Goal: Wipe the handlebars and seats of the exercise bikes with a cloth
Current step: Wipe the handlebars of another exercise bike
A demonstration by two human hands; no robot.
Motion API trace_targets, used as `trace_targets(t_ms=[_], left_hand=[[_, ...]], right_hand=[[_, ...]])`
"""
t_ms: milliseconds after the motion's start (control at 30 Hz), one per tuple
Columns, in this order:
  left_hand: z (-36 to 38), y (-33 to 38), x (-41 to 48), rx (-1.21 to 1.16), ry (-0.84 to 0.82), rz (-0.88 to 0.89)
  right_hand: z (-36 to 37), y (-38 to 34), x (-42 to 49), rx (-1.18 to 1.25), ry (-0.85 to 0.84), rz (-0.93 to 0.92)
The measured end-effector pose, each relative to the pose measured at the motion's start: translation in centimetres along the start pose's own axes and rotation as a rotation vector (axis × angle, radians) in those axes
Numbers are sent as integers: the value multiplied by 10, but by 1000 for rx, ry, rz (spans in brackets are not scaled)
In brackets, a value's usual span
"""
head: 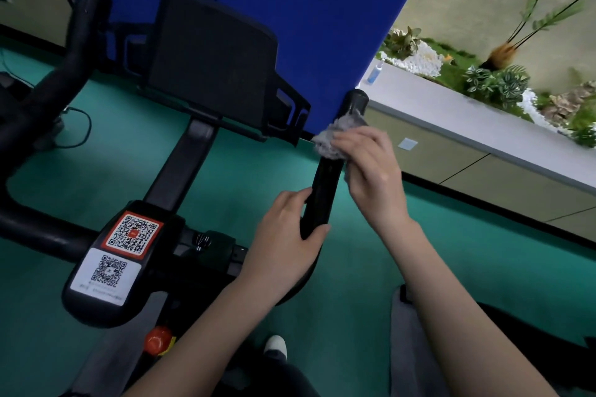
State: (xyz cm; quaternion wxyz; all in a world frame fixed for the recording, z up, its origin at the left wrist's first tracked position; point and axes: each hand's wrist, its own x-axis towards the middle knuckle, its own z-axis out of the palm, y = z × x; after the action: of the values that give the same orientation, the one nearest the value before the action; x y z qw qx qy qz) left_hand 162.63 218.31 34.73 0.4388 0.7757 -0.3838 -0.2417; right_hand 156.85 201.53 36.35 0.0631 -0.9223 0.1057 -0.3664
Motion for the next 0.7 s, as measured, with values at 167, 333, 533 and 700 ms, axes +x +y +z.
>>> trace_targets(t_ms=[167,333,533,700], left_hand=[[3,3,8,-4,17,-14],[5,7,20,-3,43,1],[7,6,22,-15,70,3],[11,5,24,-35,101,-28]], right_hand=[[7,-2,4,99,325,174],[24,-33,-40,245,343,323],[30,-30,-23,346,477,557],[23,-16,12,599,580,909]])
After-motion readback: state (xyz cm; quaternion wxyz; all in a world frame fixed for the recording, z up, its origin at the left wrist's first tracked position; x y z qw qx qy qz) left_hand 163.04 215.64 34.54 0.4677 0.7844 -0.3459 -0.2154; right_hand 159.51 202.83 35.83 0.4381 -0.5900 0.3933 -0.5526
